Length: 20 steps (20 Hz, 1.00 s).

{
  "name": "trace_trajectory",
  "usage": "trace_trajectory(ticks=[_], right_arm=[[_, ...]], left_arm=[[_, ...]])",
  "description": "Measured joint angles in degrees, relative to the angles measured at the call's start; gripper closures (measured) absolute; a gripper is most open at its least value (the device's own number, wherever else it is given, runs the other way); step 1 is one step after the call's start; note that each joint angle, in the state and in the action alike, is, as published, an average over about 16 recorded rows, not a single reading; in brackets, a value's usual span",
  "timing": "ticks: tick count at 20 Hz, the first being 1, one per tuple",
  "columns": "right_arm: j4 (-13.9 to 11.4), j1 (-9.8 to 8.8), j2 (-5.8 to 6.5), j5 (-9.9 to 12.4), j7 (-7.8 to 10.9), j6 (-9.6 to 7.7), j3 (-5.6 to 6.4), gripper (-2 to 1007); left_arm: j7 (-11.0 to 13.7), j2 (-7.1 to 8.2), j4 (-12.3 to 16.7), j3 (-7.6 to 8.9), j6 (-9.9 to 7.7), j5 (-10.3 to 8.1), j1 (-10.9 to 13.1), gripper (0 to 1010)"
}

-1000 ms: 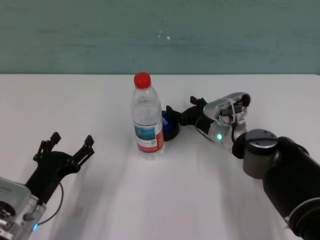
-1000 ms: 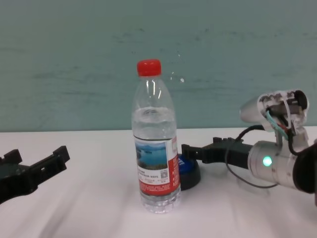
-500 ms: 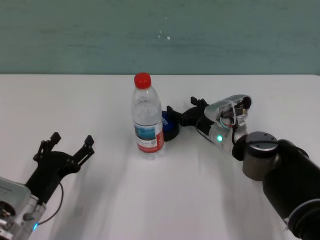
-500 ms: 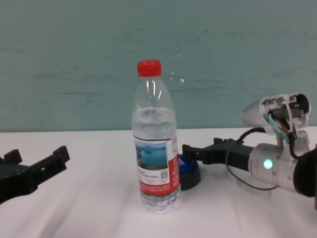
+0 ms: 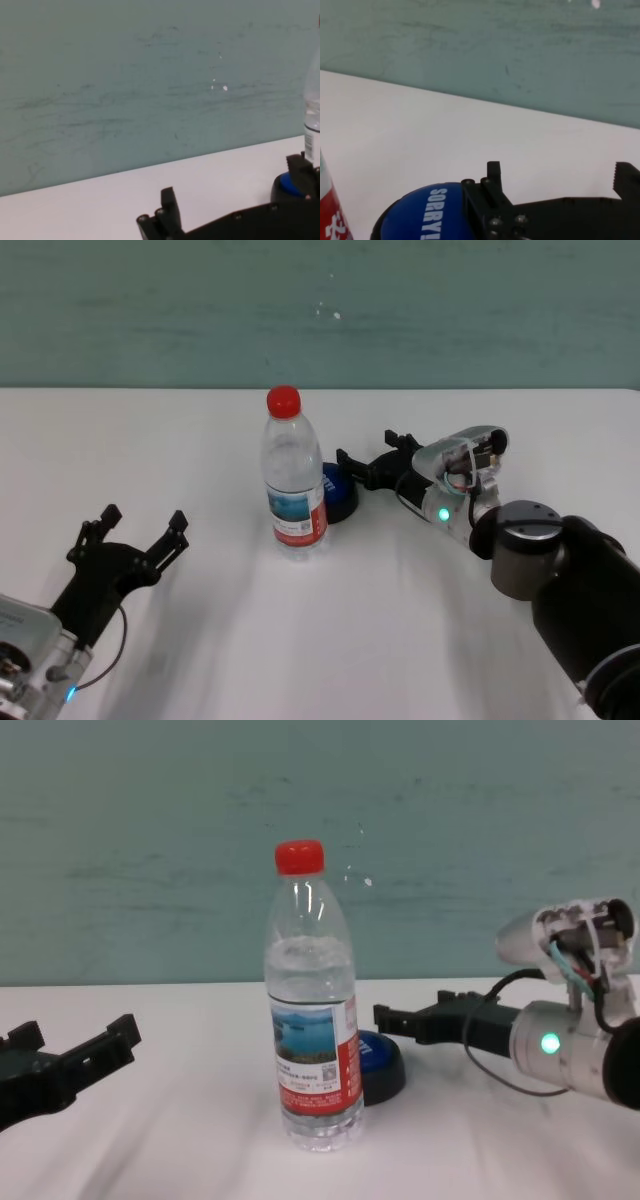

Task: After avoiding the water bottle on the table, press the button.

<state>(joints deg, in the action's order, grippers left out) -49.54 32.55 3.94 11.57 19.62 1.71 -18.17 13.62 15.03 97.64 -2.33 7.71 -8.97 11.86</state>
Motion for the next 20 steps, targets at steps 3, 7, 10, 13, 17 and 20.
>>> trace_trajectory(ticks=[3, 7, 10, 13, 17, 20], right_arm=[[-1.36, -0.56, 0.31, -0.08, -0.36, 0.03, 0.08, 1], [-3.03, -1.32, 0.66, -0.15, -0.84, 0.13, 0.24, 1], [-4.06, -1.87, 0.87, -0.18, -1.15, 0.31, 0.37, 1], [-4.79, -2.31, 0.99, -0.20, -1.40, 0.64, 0.50, 1], [-5.53, -2.92, 1.03, -0.29, -1.98, 1.31, 0.76, 1], [-5.96, -3.40, 0.96, -0.39, -2.50, 2.11, 1.05, 1]], left_arm=[[0.00, 0.00, 0.00, 0.00, 0.00, 0.00, 0.00, 0], [0.00, 0.00, 0.00, 0.00, 0.00, 0.00, 0.00, 0], [0.00, 0.00, 0.00, 0.00, 0.00, 0.00, 0.00, 0], [0.00, 0.00, 0.00, 0.00, 0.00, 0.00, 0.00, 0], [0.00, 0.00, 0.00, 0.00, 0.00, 0.00, 0.00, 0], [0.00, 0.00, 0.00, 0.00, 0.00, 0.00, 0.00, 0]])
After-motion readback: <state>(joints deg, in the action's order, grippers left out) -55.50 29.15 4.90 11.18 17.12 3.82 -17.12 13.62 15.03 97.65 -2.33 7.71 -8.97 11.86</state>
